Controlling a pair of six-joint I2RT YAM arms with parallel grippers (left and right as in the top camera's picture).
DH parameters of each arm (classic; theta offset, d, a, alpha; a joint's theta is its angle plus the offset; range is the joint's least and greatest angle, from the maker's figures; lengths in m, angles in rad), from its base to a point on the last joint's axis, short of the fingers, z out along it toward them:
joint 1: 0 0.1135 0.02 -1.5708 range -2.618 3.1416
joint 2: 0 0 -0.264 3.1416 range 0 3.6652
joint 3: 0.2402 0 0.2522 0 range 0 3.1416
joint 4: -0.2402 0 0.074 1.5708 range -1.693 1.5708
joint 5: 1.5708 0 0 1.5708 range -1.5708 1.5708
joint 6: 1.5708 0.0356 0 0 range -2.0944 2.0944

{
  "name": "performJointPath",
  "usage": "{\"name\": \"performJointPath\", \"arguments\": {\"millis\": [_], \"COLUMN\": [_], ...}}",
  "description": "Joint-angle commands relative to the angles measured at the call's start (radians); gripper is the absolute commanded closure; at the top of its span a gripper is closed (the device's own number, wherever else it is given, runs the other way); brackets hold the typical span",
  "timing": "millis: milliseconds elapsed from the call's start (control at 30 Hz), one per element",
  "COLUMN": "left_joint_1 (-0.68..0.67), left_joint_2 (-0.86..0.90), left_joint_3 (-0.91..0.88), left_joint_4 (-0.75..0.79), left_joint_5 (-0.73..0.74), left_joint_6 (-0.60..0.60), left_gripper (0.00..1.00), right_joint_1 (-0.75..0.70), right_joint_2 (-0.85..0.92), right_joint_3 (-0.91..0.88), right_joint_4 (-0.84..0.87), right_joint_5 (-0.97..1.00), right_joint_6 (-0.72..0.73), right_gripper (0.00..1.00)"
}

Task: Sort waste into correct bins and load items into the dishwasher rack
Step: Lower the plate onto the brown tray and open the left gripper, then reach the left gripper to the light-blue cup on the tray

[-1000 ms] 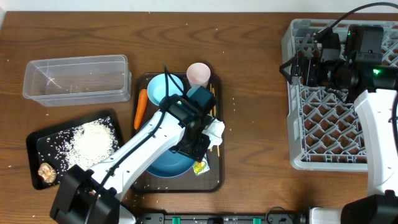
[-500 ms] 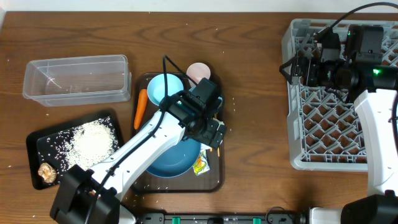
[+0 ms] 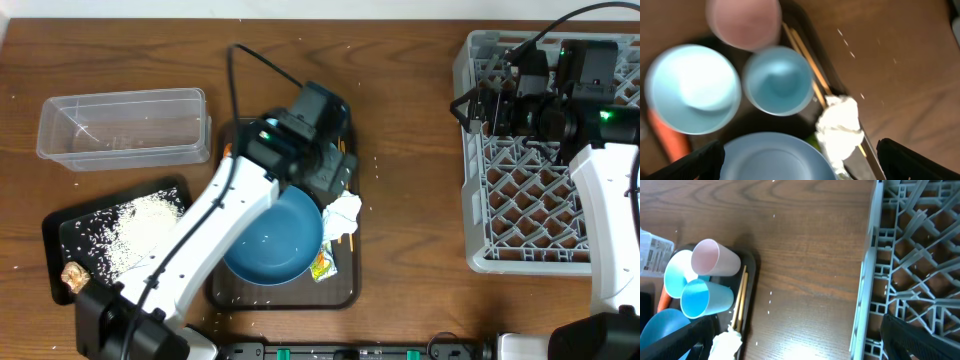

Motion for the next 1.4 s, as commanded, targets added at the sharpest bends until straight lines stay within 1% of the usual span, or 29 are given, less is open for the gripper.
{"name": "performJointPath", "arguments": {"millis": [0, 100, 233, 367, 500, 633, 700, 800, 933, 1100, 1167, 1367], "left_joint_1": [0.039, 0.06, 0.09, 0.113, 0.112, 0.125, 0.144, 0.162, 0.147, 0.095, 0.069, 0.021], "left_joint_2": [0.0, 0.014, 0.052, 0.122, 0.195, 0.251, 0.273, 0.285, 0.287, 0.289, 0.291, 0.296], "left_joint_3": [0.074, 0.155, 0.273, 0.399, 0.465, 0.466, 0.466, 0.466, 0.464, 0.414, 0.38, 0.262], "left_joint_4": [-0.027, -0.078, -0.124, -0.199, -0.28, -0.346, -0.363, -0.37, -0.367, -0.358, -0.349, -0.271], "left_joint_5": [-0.019, -0.021, -0.062, -0.063, -0.062, -0.072, -0.071, -0.018, 0.083, 0.087, 0.087, 0.087], "left_joint_6": [0.051, 0.105, 0.106, 0.106, 0.136, 0.133, 0.074, 0.064, 0.142, 0.189, 0.215, 0.221], "left_gripper": [0.02, 0.02, 0.02, 0.02, 0.02, 0.02, 0.02, 0.02, 0.01, 0.13, 0.14, 0.14], "right_joint_1": [0.007, 0.007, 0.007, 0.007, 0.007, 0.007, 0.007, 0.007, 0.007, 0.007, 0.007, 0.007], "right_joint_2": [0.001, 0.001, 0.001, 0.001, 0.001, 0.001, 0.001, 0.001, 0.001, 0.001, 0.001, 0.001], "right_joint_3": [0.018, 0.018, 0.018, 0.018, 0.018, 0.018, 0.018, 0.018, 0.018, 0.018, 0.018, 0.018], "right_joint_4": [0.016, 0.037, 0.058, 0.061, 0.064, 0.068, 0.067, 0.068, 0.069, 0.069, 0.069, 0.068], "right_joint_5": [0.007, 0.006, 0.006, 0.007, 0.006, 0.006, 0.006, 0.007, 0.007, 0.007, 0.007, 0.007], "right_joint_6": [0.006, 0.007, 0.007, 0.007, 0.007, 0.007, 0.007, 0.006, 0.007, 0.006, 0.006, 0.006], "right_gripper": [0.01, 0.01, 0.01, 0.01, 0.01, 0.01, 0.01, 0.01, 0.01, 0.01, 0.01, 0.01]}}
